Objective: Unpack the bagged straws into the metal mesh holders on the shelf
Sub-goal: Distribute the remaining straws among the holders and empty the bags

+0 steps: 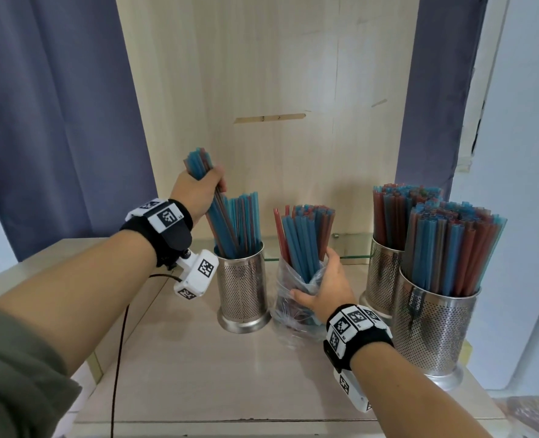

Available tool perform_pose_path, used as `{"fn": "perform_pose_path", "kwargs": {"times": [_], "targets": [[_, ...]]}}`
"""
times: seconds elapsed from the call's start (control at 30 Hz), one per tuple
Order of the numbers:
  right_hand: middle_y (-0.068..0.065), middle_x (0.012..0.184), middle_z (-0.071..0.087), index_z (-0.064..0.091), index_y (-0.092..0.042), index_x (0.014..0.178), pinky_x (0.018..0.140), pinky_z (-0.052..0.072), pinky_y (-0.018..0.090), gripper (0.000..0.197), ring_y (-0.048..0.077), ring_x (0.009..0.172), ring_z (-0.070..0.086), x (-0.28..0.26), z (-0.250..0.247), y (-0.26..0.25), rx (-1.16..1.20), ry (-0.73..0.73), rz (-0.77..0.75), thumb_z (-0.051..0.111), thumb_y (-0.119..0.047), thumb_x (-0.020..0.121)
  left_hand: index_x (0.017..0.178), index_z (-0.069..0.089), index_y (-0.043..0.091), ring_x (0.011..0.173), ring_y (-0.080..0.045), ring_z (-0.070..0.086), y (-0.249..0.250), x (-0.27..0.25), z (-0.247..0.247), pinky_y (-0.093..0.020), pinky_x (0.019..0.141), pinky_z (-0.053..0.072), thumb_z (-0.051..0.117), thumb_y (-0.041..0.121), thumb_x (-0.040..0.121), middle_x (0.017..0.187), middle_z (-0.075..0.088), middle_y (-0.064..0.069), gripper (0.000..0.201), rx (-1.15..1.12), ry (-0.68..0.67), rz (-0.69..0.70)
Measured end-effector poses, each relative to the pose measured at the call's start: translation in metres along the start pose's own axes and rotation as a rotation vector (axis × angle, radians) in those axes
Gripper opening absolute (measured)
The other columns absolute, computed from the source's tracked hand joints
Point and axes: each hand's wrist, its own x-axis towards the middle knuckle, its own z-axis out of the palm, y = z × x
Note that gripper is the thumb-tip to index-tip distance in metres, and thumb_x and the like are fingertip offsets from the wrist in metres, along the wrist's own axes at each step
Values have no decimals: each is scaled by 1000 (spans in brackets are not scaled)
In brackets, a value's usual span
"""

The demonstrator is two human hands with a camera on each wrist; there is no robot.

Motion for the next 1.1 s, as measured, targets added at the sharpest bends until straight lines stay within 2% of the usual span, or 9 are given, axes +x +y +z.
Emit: {"fn": "perform_pose_path", "kwargs": {"times": [0.17,0.3,0.47,0.6,0.73,0.83,0.93,1.0,1.1], "targets": [[2,149,37,14,-20,151,110,35,33,107,20,138,39,-2,-2,-2,5,-19,-8,86,-20,71,89,63,11,79,-19,61,-10,-6,8,-27,67,47,64,39,91,82,63,-3,28,148,27,-10],[1,150,37,13,-22,151,110,35,34,107,19,138,39,-3,-3,-1,22,-34,-5,85,-19,72,121,48,17,121,-28,51,-28,-8,11,-43,101,46,71,57,76,123,57,-9,64,299,2,-79],[0,149,39,12,-24,151,108,37,34,108,19,136,42,-2,-3,0,40,-41,1,85,-19,72,146,29,27,135,-33,34,-48,-23,22,-50,114,30,77,47,76,146,33,-15,88,446,60,-18],[1,150,39,11,-26,151,108,38,36,109,20,136,43,0,-3,0,38,-59,12,85,-22,72,150,23,30,139,-36,28,-58,-18,25,-49,115,24,78,46,75,153,26,-15,95,459,144,-58],[0,149,40,11,-27,151,109,38,35,110,19,135,43,0,-2,2,40,-53,5,86,-24,71,151,28,28,138,-34,30,-61,-5,25,-47,113,30,74,53,70,153,29,-14,96,401,152,-216],[0,149,40,12,-24,152,108,37,32,108,19,136,43,-1,-3,1,33,-58,10,85,-22,72,135,47,26,127,-31,40,-67,5,24,-46,106,40,64,70,47,138,48,-13,100,391,127,-281],[0,148,41,12,-23,151,107,38,32,106,19,134,44,-1,-4,0,25,-61,8,84,-21,73,118,57,32,119,-28,49,-70,10,24,-43,101,45,61,72,43,124,58,-8,86,434,98,-305],[1,148,41,13,-23,151,107,37,31,106,19,134,44,-1,-4,0,25,-63,8,84,-20,74,120,58,29,121,-31,49,-63,6,25,-43,104,44,59,74,48,127,58,-7,85,504,73,-292],[0,148,42,13,-23,151,106,38,31,105,18,134,44,-2,-4,0,24,-60,10,84,-20,74,137,51,14,138,-37,28,-57,-2,31,-44,116,26,57,73,76,153,31,-10,85,668,60,-199]]}}
